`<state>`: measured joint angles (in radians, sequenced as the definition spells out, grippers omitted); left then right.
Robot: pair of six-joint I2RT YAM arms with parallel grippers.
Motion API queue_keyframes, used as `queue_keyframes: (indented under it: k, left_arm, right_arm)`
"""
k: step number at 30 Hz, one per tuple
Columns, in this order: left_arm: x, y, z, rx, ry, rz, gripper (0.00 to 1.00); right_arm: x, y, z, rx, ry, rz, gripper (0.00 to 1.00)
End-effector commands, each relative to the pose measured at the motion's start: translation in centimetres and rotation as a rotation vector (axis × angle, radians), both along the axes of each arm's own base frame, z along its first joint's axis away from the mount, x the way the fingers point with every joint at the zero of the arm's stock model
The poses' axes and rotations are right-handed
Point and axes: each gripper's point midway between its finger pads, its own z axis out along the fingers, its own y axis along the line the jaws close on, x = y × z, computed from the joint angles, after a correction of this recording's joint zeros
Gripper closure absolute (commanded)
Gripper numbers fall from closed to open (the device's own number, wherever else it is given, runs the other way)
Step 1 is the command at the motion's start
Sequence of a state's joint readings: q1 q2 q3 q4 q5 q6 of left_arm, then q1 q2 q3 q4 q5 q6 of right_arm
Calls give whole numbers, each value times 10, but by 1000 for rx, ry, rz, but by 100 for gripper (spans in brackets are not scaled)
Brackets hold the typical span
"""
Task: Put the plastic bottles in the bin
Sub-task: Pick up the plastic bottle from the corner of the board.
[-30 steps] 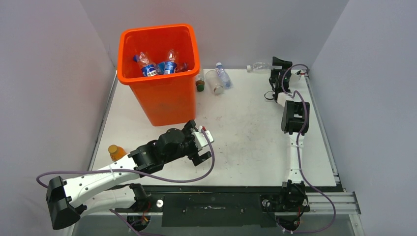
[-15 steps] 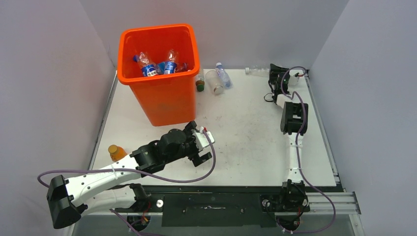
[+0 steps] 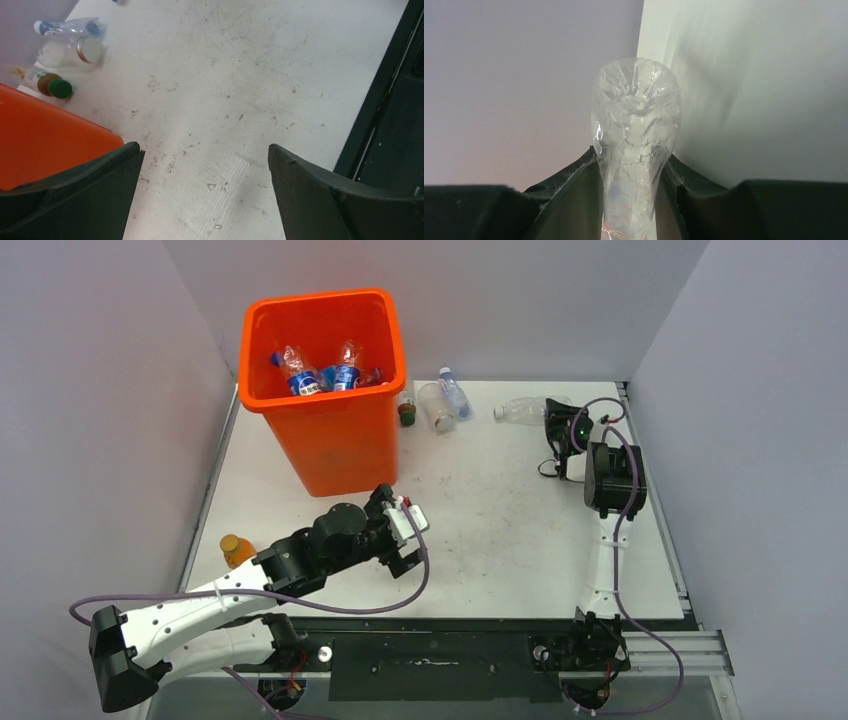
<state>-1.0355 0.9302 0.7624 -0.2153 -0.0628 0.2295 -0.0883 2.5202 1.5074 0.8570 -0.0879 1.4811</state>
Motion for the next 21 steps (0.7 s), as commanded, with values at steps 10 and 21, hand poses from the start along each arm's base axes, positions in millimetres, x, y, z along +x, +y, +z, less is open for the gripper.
queue_keyframes:
  k: [10,21]
  left_arm:
    - [-10,9,97,-386,-175,18,4]
    - [-28,29,136,-987,125,111,4]
  right_arm:
    - [-197,100,197,-196,-470,275,95]
    - [-354,158,249,-309,-621,499,95]
